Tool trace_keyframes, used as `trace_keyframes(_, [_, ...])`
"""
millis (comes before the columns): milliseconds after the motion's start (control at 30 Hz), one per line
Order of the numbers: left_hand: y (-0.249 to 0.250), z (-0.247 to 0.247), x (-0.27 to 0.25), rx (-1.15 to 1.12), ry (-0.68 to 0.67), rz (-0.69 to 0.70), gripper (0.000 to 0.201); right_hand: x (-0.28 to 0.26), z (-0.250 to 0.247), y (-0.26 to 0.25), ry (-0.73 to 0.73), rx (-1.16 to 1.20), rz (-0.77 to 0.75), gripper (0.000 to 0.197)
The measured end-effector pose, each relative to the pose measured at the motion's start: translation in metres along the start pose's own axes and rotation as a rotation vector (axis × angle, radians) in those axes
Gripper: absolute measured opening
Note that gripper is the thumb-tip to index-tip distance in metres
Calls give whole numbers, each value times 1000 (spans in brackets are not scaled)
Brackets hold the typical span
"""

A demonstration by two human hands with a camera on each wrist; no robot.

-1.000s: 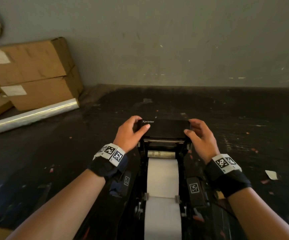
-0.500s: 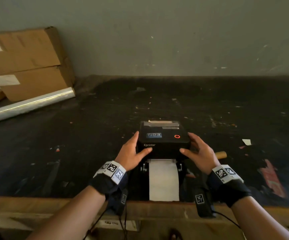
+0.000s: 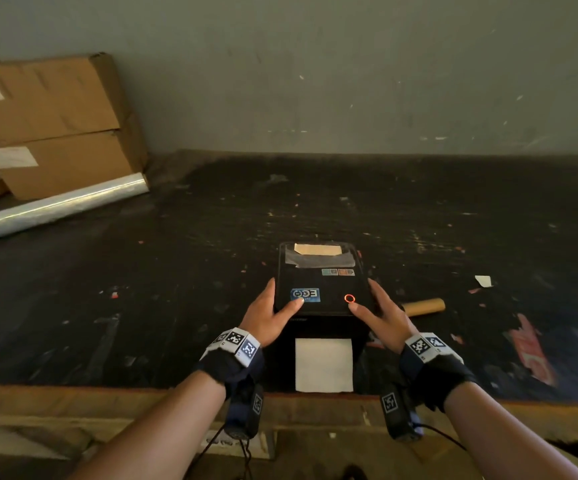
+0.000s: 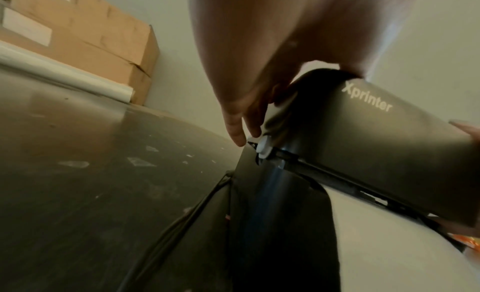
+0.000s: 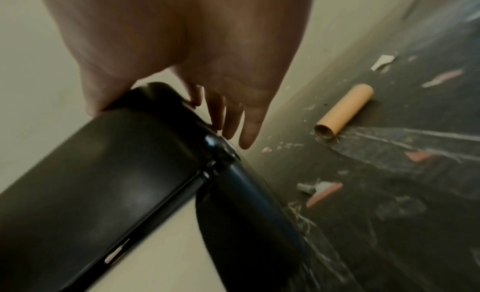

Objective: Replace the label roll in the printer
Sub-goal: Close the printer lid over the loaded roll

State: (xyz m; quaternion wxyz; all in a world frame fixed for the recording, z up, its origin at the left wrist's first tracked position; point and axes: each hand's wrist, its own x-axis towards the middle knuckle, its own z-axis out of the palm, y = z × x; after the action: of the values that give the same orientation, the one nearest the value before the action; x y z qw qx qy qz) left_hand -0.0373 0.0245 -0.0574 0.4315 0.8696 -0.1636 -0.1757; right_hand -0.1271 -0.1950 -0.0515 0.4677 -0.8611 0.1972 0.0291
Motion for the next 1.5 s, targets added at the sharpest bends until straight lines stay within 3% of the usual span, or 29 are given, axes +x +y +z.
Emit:
trace_keyframes(200, [-14,15,-2,-170,13,44,61,3,10,17,-70,152,69,86])
trace_keyframes(567, [-24,22,2,-317,4,48,63,5,16,25,-44,233,45,80])
trace_keyframes(1500, [-31,25,5,-380,36,108,58,3,21,26,-3,346,17,76])
